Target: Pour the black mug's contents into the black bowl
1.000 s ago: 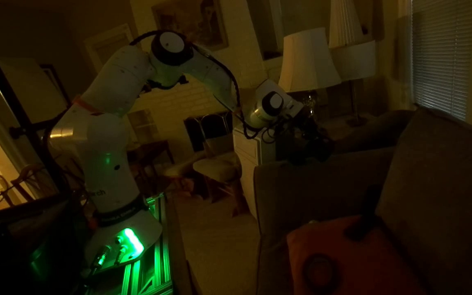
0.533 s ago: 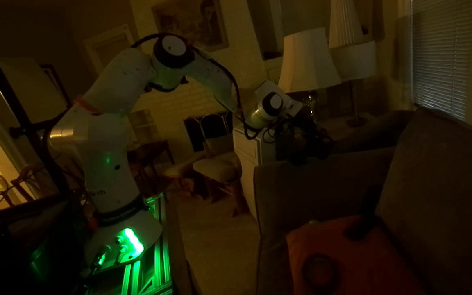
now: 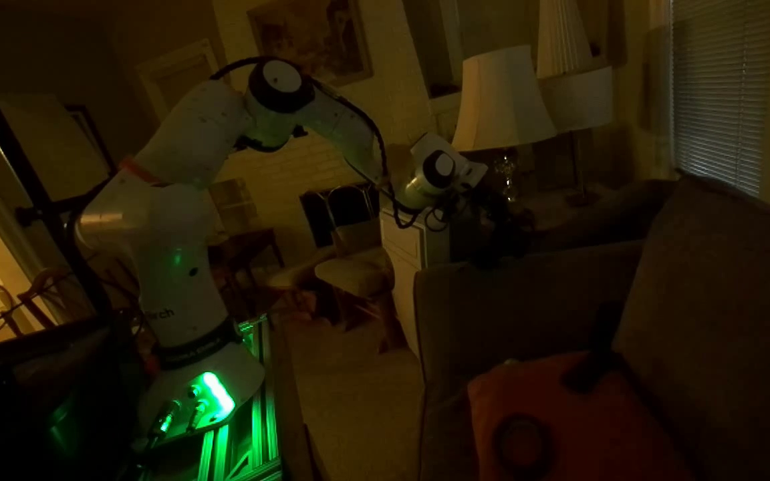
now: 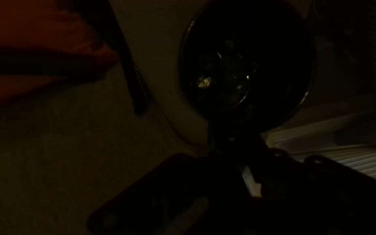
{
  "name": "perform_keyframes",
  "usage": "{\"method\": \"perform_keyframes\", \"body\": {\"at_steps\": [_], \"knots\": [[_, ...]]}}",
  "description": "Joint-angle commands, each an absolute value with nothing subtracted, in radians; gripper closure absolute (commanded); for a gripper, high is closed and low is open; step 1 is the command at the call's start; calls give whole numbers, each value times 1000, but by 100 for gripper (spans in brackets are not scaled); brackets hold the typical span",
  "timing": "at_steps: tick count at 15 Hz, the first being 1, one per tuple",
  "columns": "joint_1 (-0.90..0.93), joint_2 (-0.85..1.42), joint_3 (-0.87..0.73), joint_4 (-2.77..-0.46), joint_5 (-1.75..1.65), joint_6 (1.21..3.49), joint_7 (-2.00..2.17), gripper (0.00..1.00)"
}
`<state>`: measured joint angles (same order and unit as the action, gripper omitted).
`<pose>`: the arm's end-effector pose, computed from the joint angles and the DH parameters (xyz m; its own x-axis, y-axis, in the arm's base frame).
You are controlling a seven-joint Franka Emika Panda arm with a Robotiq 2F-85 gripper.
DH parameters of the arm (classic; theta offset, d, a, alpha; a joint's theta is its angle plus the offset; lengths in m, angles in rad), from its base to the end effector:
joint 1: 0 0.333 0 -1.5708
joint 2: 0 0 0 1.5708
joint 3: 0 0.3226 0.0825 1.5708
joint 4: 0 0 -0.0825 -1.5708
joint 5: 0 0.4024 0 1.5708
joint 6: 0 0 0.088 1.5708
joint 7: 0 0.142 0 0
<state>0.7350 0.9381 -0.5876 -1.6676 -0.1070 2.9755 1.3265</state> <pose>0.7249 0.1764 0.1376 0.5500 -0.6110 0.5694 -0.6175 -0.7565 -0.2152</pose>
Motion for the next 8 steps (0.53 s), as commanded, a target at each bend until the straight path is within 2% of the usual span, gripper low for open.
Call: {"method": "perform_keyframes", "body": {"at_steps": [1,8], "knots": [[802,907,-627,-1651,-143,2923,1253,95],[939,909,-761,-1655,-203,2875,1185,95]]}}
